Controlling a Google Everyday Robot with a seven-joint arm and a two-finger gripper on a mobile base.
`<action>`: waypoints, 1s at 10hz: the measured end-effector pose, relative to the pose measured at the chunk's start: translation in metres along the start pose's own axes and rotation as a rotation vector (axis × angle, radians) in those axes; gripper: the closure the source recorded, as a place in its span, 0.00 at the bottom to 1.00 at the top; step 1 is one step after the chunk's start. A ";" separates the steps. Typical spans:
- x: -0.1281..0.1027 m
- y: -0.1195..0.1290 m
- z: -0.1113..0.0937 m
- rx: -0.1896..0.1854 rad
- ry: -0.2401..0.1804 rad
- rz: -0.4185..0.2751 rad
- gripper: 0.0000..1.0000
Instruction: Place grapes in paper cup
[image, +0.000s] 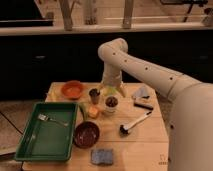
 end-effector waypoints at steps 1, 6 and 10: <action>0.000 0.000 0.000 0.005 0.005 -0.003 0.20; 0.001 -0.002 0.000 0.010 0.008 -0.007 0.20; 0.001 -0.002 0.000 0.010 0.008 -0.006 0.20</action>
